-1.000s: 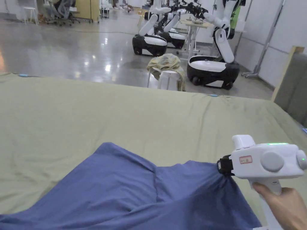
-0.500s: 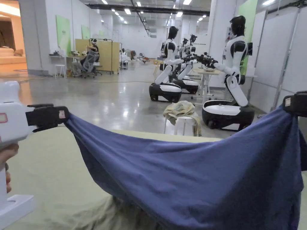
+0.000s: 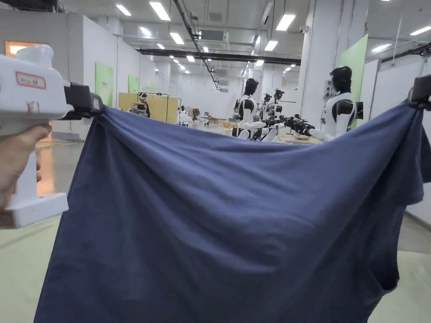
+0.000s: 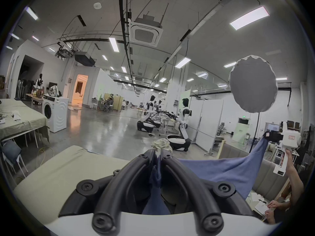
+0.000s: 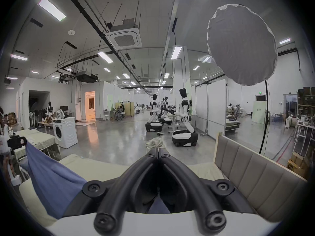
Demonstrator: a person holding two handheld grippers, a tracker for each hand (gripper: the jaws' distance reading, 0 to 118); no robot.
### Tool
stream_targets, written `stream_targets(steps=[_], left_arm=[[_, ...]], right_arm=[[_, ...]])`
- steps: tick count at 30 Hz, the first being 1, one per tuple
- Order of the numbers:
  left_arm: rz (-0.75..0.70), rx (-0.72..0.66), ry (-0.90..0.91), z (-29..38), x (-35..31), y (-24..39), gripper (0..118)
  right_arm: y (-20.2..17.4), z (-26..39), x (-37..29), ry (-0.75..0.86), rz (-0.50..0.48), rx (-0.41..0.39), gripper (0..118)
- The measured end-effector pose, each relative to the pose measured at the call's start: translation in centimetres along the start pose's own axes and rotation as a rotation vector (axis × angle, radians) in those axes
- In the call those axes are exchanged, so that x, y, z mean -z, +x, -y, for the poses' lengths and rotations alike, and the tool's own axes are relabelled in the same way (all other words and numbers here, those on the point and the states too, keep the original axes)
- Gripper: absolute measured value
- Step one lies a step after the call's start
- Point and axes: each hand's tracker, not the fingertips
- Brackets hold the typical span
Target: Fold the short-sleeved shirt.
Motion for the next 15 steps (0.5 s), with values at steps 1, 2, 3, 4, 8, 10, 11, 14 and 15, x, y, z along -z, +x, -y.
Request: stream_targets(steps=[1, 2, 3, 4, 8, 10, 11, 14, 15], left_arm=[[0.003, -0.002, -0.003, -0.5, 0.5, -0.3, 6], [-0.005, -0.002, 0.000, -0.9, 0.9, -0.3, 6], [-0.023, 0.005, 0.010, -1.2, 1.2, -0.5, 6], [-0.030, 0.001, 0.019, -1.6, 1.6, -0.8, 6], [-0.058, -0.003, 0.028, -3.1, 3.5, -1.1, 6], [-0.069, 0.001, 0.020, -3.8, 4.8, -1.1, 6], [-0.071, 0.002, 0.017, -3.9, 5.3, -1.1, 6], [-0.054, -0.012, 0.019, -3.7, 6.4, -1.3, 6], [-0.054, -0.017, 0.007, -3.5, 6.6, -1.3, 6]], right_arm=[[-0.7, -0.9, 0.2, 0.014, -0.002, -0.001, 0], [-1.1, -1.5, 0.6, 0.019, 0.008, -0.012, 0], [-1.4, -2.1, 1.0, 0.062, 0.047, -0.017, 0], [-1.9, -2.5, 1.3, 0.081, 0.055, -0.012, 0], [-2.6, -4.4, 3.4, 0.066, 0.067, 0.021, 0], [-2.8, -5.3, 4.6, 0.077, 0.074, 0.020, 0], [-3.2, -5.6, 4.9, 0.076, 0.075, 0.012, 0], [-4.3, -6.3, 5.4, 0.082, 0.086, -0.039, 0], [-4.6, -6.2, 5.4, 0.096, 0.084, -0.052, 0]])
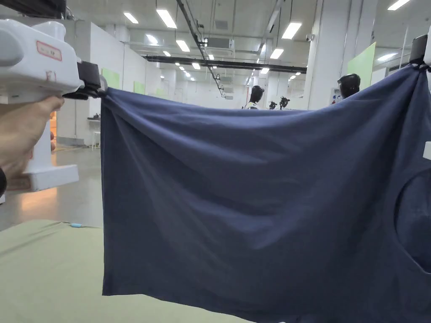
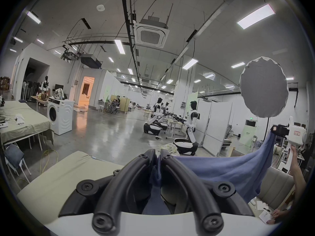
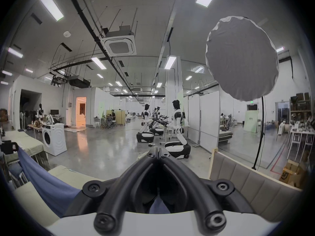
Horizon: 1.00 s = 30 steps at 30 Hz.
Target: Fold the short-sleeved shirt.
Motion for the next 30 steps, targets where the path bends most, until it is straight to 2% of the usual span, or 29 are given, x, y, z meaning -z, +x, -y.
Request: stream_targets(steps=[3, 7, 9, 13, 14, 18, 20, 23, 25, 27, 30], left_arm=[[0.008, 0.003, -0.024, 1.9, 0.2, 0.0, 6], [0.020, 0.020, -0.105, 6.2, -0.4, -0.1, 6], [0.041, -0.014, -0.144, 9.3, -1.1, -0.5, 6], [0.032, -0.057, -0.260, 16.3, -3.2, -1.8, 6], [0.039, -0.075, -0.282, 18.2, -4.0, -2.3, 6], [0.072, -0.169, -0.329, 24.5, -8.5, -4.1, 6], [0.069, -0.171, -0.332, 27.0, -11.8, -4.4, 6], [0.092, -0.172, -0.311, 30.4, -17.5, -4.7, 6], [0.140, -0.222, -0.281, 32.4, -21.8, -5.0, 6], [0.128, -0.218, -0.280, 34.1, -25.6, -5.2, 6], [0.115, -0.229, -0.327, 36.7, -30.2, -5.7, 6]], right_arm=[[0.2, 1.1, 0.3, -0.005, -0.028, 0.022, 0], [0.4, 4.0, -1.1, -0.076, -0.056, 0.013, 0], [0.5, 6.2, -2.4, -0.122, -0.085, -0.003, 0], [1.2, 11.3, -5.9, -0.182, -0.129, 0.045, 0], [1.5, 12.9, -6.7, -0.219, -0.138, 0.037, 0], [2.6, 18.3, -11.9, -0.247, -0.169, 0.061, 0], [3.2, 20.6, -14.9, -0.273, -0.195, 0.064, 0], [4.4, 24.3, -19.8, -0.319, -0.220, 0.111, 0], [5.2, 27.0, -23.4, -0.378, -0.215, 0.143, 0], [6.1, 29.5, -26.8, -0.374, -0.193, 0.205, 0], [6.6, 34.0, -32.5, -0.424, -0.136, 0.257, 0]])
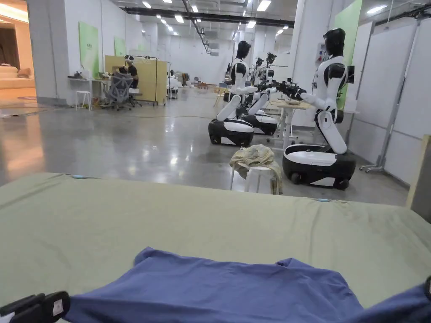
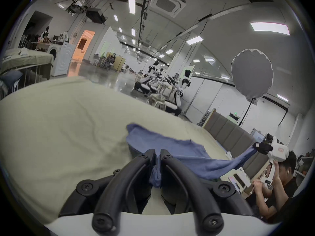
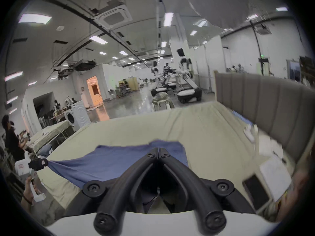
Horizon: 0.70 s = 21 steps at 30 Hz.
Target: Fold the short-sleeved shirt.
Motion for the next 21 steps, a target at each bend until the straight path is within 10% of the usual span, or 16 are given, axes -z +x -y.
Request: stream_targets(steps=[10, 14, 17, 21], left_arm=[[-0.086, -0.048, -0.197, 7.7, -1.5, -2.8, 8], [-0.216, 0.104, -0.155, 7.6, -2.1, -1.8, 41], [-0.263, 0.285, -0.013, 6.2, -4.2, 0.5, 63], [-0.223, 0.420, 0.239, 4.3, -7.9, 5.2, 64]], right_arm=[[3.3, 14.0, -1.5, -0.268, 0.144, 0.021, 3], [4.7, 15.4, -0.9, -0.341, 0.112, 0.017, 76], [5.4, 15.3, -2.0, -0.282, 0.094, 0.024, 82], [3.8, 13.4, -4.9, -0.061, 0.049, -0.047, 89]])
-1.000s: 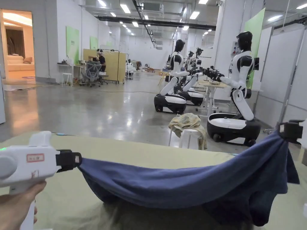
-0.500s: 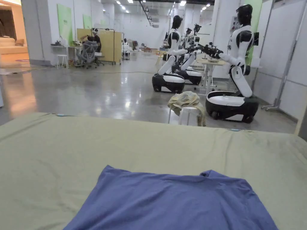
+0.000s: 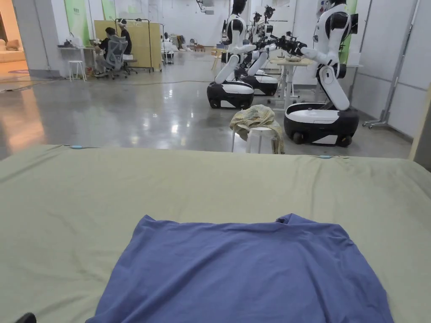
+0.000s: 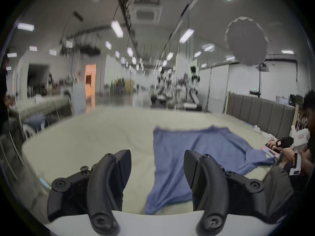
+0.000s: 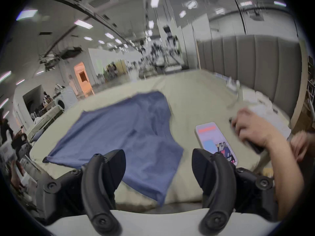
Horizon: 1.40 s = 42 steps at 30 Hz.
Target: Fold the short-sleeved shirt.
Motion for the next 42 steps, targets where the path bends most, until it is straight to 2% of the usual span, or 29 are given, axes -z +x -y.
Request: stream_targets(steps=[2, 7, 9, 10, 11, 12, 14, 16, 17, 28, 31, 32, 34, 35, 39, 42], left_arm=[[0.005, 0.032, 0.082, -1.9, -1.5, 1.8, 64], [0.021, 0.075, 0.168, -4.1, -3.7, 5.9, 65], [0.029, 0.078, 0.173, -4.2, -4.0, 6.6, 65], [0.040, 0.092, 0.167, -4.4, -4.0, 7.1, 64], [0.041, 0.118, 0.157, -4.5, -4.1, 7.8, 61], [0.043, 0.140, 0.157, -4.4, -4.0, 8.0, 53], [0.029, 0.167, 0.150, -4.6, -4.0, 8.8, 13], [0.042, 0.166, 0.128, -4.5, -3.8, 8.9, 11], [0.074, 0.151, 0.104, -4.6, -3.5, 8.9, 3], [0.027, 0.097, -0.023, -2.5, -2.3, 6.7, 3], [0.022, 0.009, -0.137, -0.7, -0.9, 4.4, 3], [0.040, -0.013, -0.171, -0.2, -0.5, 3.4, 11], [0.063, -0.075, -0.273, 1.6, 1.1, 1.3, 55], [0.067, -0.105, -0.327, 2.5, 2.0, 0.5, 65], [0.049, -0.160, -0.407, 6.0, 4.9, -1.9, 65], [0.056, -0.143, -0.489, 8.1, 6.9, -3.0, 65]], right_arm=[[-1.5, -1.0, -1.6, 0.116, -0.002, -0.063, 103], [-6.6, -2.6, -4.3, 0.229, -0.005, -0.195, 104], [-7.8, -3.0, -4.6, 0.224, -0.065, -0.180, 102], [-8.2, -3.3, -4.6, 0.216, -0.120, -0.161, 97], [-8.7, -3.4, -4.6, 0.205, -0.150, -0.150, 76], [-9.0, -3.4, -4.5, 0.204, -0.152, -0.155, 52], [-10.0, -3.2, -4.3, 0.200, -0.117, -0.215, 8], [-11.0, -3.0, -4.2, 0.196, -0.116, -0.245, 4], [-11.4, -2.9, -4.2, 0.194, -0.117, -0.252, 0], [-12.0, -2.7, -3.8, 0.172, -0.153, -0.222, 0], [-11.7, -2.4, -3.7, 0.158, -0.172, -0.203, 0], [-11.5, -2.3, -3.7, 0.150, -0.181, -0.199, 0], [-11.3, -1.9, -3.5, 0.134, -0.188, -0.190, 0], [-11.1, -1.7, -3.3, 0.116, -0.193, -0.185, 0], [-10.8, -1.0, -2.7, 0.071, -0.183, -0.183, 0], [-10.5, -0.7, -2.2, 0.038, -0.173, -0.187, 0]])
